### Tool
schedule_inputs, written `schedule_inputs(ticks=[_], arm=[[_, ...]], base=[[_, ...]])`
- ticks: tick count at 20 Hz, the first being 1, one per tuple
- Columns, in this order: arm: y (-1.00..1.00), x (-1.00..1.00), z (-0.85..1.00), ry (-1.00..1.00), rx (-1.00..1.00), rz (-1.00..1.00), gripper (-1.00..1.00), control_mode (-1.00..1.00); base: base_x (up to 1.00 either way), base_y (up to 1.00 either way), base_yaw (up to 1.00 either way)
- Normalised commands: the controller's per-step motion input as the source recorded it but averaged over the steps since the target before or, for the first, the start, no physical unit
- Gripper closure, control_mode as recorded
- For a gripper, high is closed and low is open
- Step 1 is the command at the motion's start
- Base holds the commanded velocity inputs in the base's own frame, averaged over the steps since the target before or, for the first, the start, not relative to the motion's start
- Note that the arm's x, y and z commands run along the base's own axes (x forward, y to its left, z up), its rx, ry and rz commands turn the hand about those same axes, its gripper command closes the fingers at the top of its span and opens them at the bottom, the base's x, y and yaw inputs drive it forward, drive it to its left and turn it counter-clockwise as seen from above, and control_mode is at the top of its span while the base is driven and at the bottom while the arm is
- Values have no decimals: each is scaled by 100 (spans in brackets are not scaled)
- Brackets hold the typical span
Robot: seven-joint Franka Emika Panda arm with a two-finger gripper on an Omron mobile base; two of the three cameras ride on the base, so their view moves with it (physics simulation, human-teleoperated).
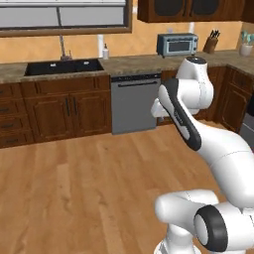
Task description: Gather all objects into one cabinet and sort the glasses and bowls to opposite sides.
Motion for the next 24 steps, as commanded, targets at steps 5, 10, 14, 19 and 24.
schedule_inputs(ticks=[5, 10, 14, 19, 24], arm=[[0, 0, 0, 0, 0, 0, -100, 100], [0, 0, 0, 0, 0, 0, -100, 100], [0, 0, 0, 0, 0, 0, -100, 100], [0, 0, 0, 0, 0, 0, -100, 100], [0, 0, 0, 0, 0, 0, -100, 100]], base=[[100, -44, -23], [43, -99, -41], [52, -85, -50], [39, -75, -54], [73, -7, -48]])
